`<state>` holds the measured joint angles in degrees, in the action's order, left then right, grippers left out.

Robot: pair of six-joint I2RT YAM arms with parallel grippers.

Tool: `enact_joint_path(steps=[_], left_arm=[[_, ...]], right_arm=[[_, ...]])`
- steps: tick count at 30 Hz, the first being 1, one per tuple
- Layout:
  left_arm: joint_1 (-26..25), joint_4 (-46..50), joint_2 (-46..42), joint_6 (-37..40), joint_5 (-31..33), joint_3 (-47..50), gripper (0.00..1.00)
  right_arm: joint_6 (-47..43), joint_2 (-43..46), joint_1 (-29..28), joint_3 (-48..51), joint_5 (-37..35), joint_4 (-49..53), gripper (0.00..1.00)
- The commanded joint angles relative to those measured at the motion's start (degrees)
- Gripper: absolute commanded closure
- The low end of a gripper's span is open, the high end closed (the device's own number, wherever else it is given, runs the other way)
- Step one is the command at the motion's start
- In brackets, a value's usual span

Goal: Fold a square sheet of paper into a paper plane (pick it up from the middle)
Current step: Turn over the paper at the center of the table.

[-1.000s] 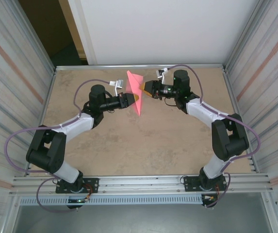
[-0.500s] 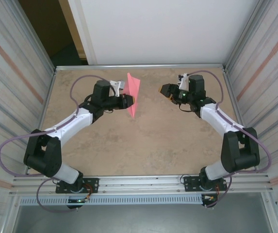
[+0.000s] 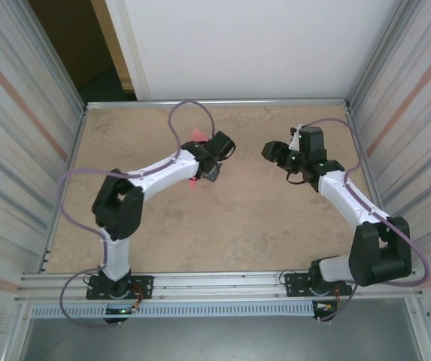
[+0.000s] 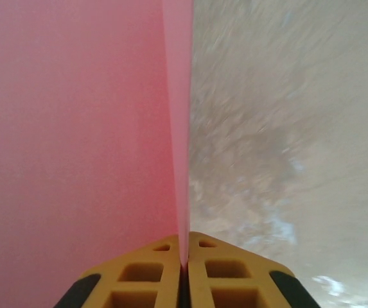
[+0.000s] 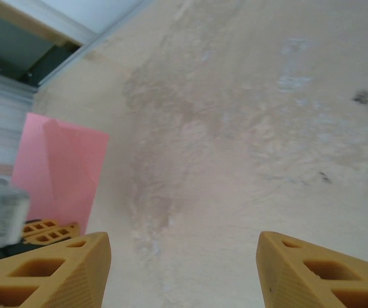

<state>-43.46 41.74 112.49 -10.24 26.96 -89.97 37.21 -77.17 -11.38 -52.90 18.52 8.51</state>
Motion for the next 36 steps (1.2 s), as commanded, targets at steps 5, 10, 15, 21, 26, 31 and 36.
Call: enact_joint_path(steps=[5,10,15,21,26,31,36], left_arm=[[-0.7,6.9,8.7,0.8,11.4,-5.0,0.88],[-1.7,8.4,14.2,0.8,14.5,-7.2,0.87],[-2.2,9.1,16.6,0.0,13.6,-8.2,0.85],[-3.2,9.0,16.6,-0.4,10.8,-9.0,0.73],[-4.2,9.4,14.3,-3.9,3.7,-8.9,0.66],[-4.3,8.7,9.2,-9.8,-7.5,-6.0,0.59],[-4.7,2.2,0.8,-15.6,-20.5,2.2,0.51]], right_arm=[[0.2,3.2,2.9,2.9,-3.9,2.6,0.39],[0.6,2.4,3.5,3.2,-3.3,3.0,0.39],[0.8,1.5,3.6,3.1,-3.0,2.9,0.39],[1.4,0.2,3.5,2.9,-2.0,2.3,0.39],[2.0,-0.8,3.5,2.8,-1.2,1.7,0.39],[2.3,-1.1,3.6,2.9,-1.2,1.5,0.39],[2.8,-1.4,3.6,3.5,-0.1,-0.1,0.36]])
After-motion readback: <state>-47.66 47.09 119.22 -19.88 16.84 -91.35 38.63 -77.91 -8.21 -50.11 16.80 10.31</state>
